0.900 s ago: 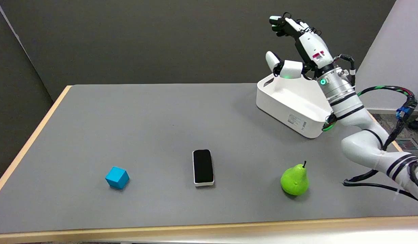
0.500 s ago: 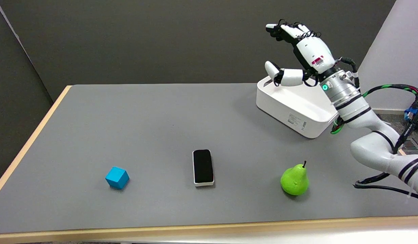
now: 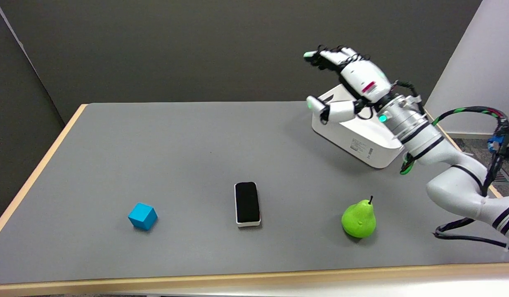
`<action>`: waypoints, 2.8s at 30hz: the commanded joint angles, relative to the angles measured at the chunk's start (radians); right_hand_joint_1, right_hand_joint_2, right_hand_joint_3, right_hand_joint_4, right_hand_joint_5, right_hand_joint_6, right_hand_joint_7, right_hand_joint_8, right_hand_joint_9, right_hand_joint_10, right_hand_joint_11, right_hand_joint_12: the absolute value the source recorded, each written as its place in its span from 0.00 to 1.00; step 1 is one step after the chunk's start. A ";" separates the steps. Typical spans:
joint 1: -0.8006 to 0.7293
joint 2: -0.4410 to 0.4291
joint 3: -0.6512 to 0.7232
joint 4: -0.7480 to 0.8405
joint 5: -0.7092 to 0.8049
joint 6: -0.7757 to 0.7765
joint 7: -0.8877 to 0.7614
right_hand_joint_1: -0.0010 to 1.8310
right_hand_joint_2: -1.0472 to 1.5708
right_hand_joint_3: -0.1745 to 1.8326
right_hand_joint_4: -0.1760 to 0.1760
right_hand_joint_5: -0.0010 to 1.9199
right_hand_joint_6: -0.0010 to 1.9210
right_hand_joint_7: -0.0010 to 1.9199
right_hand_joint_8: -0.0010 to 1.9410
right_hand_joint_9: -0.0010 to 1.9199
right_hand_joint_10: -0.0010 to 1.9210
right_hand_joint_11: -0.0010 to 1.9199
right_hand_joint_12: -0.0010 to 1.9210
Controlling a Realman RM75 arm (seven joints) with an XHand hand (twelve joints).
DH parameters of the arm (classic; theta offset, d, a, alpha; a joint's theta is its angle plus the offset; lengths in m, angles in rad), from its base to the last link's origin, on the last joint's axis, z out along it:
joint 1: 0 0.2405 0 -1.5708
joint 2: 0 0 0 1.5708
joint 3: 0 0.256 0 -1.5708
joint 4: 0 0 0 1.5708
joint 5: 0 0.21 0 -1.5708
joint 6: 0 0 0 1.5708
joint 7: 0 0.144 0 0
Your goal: Pick up the blackboard eraser.
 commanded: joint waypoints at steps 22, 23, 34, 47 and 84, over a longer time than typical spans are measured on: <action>-0.235 -0.053 -0.301 0.348 0.015 -0.473 -0.359 0.25 0.60 0.43 0.41 0.00 0.00 0.00 0.00 0.00 0.00 0.00 0.30; -0.256 -0.057 -0.287 0.350 0.014 -0.469 -0.366 0.26 0.60 0.43 0.41 0.00 0.00 0.00 0.00 0.00 0.00 0.00 0.30; -0.259 -0.059 -0.276 0.355 0.019 -0.453 -0.364 0.26 0.59 0.44 0.40 0.00 0.00 0.00 0.00 0.00 0.03 0.00 0.34; -0.200 -0.201 -0.240 0.347 0.015 -0.678 -0.366 0.25 0.58 0.52 0.35 0.00 0.00 0.00 0.02 0.00 0.10 0.00 0.38; -0.096 -0.483 -0.198 0.224 -0.184 -0.791 -0.332 0.24 0.59 0.53 0.34 0.00 0.05 0.00 0.08 0.00 0.17 0.00 0.45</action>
